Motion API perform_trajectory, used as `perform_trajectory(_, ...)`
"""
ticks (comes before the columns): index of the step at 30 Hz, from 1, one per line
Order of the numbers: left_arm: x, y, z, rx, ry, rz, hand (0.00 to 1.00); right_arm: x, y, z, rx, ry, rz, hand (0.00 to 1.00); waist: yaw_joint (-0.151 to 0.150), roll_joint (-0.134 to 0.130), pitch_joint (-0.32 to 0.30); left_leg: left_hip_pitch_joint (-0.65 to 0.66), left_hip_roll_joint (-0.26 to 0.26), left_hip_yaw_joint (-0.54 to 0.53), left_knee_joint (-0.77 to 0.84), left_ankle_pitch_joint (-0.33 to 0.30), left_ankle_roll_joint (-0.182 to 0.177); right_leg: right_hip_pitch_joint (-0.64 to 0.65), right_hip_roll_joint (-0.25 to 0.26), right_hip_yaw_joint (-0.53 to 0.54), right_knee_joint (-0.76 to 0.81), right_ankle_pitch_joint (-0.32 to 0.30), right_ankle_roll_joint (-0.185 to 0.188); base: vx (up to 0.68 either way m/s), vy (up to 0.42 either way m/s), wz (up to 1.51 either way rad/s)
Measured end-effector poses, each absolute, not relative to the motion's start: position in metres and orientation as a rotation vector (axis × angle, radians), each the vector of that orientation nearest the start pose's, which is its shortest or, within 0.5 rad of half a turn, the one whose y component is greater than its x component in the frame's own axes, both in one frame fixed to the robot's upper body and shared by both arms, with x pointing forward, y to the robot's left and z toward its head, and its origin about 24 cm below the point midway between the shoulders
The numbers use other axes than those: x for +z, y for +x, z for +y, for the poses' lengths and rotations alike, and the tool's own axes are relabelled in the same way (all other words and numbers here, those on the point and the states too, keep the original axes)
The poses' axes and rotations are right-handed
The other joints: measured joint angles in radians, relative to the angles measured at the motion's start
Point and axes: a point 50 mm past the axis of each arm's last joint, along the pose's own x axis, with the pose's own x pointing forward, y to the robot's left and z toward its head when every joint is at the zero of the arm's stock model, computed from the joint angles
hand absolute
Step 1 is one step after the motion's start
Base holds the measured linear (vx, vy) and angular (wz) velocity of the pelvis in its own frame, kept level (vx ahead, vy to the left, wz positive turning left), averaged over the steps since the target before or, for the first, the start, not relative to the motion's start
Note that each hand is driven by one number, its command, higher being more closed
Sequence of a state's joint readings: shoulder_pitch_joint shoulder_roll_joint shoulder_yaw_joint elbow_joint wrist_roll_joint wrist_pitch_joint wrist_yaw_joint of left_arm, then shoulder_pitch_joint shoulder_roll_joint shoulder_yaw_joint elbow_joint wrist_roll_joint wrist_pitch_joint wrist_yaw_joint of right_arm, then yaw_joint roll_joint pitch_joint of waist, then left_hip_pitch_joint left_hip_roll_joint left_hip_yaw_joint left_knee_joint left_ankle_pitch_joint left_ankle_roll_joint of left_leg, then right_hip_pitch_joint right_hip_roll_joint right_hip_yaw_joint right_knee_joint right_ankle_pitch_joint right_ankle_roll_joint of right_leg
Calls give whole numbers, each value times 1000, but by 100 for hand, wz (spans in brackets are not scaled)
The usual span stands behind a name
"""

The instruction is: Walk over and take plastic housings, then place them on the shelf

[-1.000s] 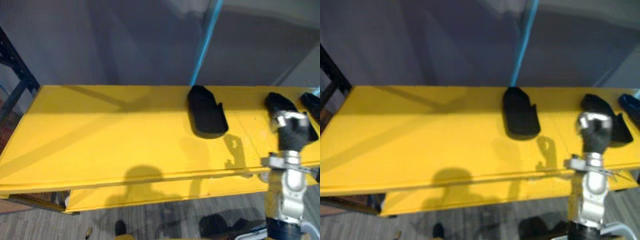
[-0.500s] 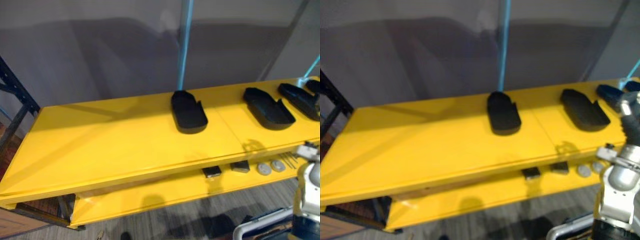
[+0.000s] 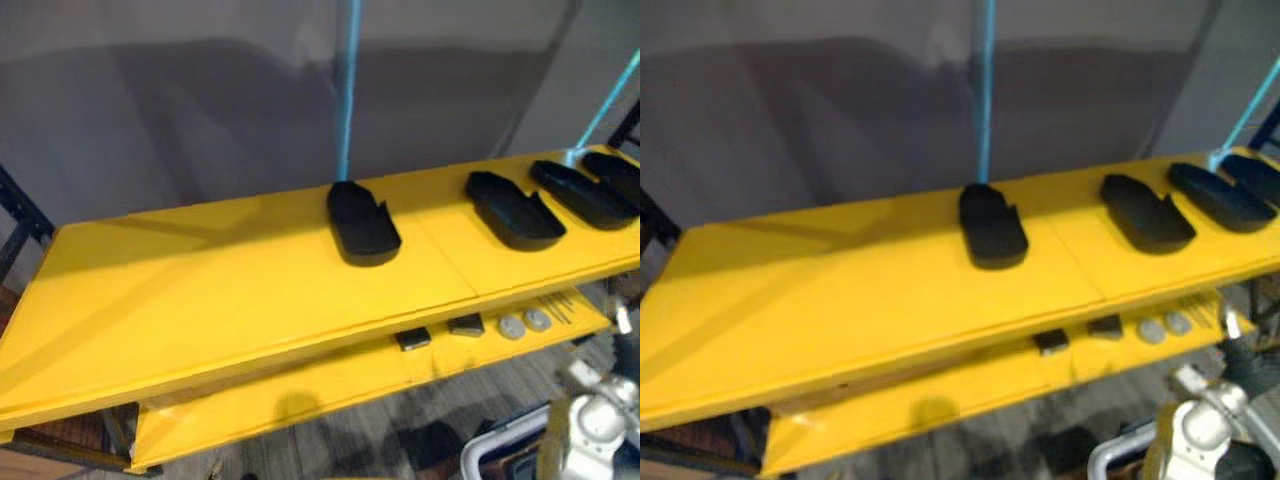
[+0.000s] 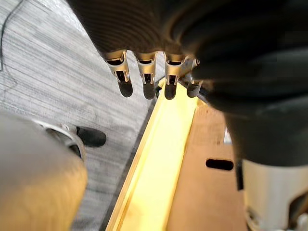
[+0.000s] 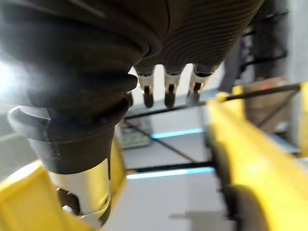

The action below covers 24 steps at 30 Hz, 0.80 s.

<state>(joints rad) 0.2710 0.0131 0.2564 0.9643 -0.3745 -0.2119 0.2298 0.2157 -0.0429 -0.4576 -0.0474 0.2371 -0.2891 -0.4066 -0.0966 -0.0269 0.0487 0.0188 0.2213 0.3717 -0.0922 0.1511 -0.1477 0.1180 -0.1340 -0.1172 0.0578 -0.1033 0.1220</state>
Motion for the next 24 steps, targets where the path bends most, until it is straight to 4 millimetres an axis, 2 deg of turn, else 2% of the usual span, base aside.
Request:
perform_trajectory(3, -158, 42, 212, 783, -281, 976, 0, 21, 156, -280, -960, 117, -105, 0, 0, -4, -1, 0, 4, 26, 0, 0, 0, -13, -1, 7, -3, 1, -2, -7, -5, -8)
perform_trajectory(7, -157, 52, 211, 766, -289, 958, 0, -15, 146, -256, -1052, 160, 60, 0, 7, -26, -5, 2, -16, 31, 0, -2, 3, -6, -18, 2, -2, 4, 3, 18, 38, 4)
perform_trajectory(9, -157, 56, 210, 758, -292, 955, 0, -26, 144, -251, -1045, 158, 118, 0, 10, -35, 2, 10, -28, 31, 0, -6, 9, 8, -29, -1, -9, 6, 7, 25, 46, 3)
perform_trajectory(11, -156, 60, 213, 734, -272, 955, 0, -41, 137, -250, -1057, 152, 192, 0, 28, -46, 7, 17, -38, 33, 0, -14, 11, 24, -39, -5, -19, 4, 4, 27, 29, 2)
perform_trajectory(14, -156, 61, 216, 725, -258, 962, 0, -57, 131, -246, -1054, 196, 279, 0, 31, -62, 5, 15, -45, 25, 0, -16, 13, 26, -43, -14, -20, 2, 1, 50, 11, 7)
perform_trajectory(19, -157, 60, 215, 724, -262, 986, 0, -87, 118, -238, -1056, 257, 453, 0, 36, -63, 12, 32, -55, 19, 0, -25, 11, 51, -49, -19, -23, -1, -5, 43, 4, 5)
perform_trajectory(24, -158, 63, 216, 705, -248, 1017, 0, -123, 102, -218, -974, 339, 717, 0, 41, -67, 15, 32, -62, -2, 0, -35, 9, 60, -53, -36, -20, -14, -27, 41, 1, 9)
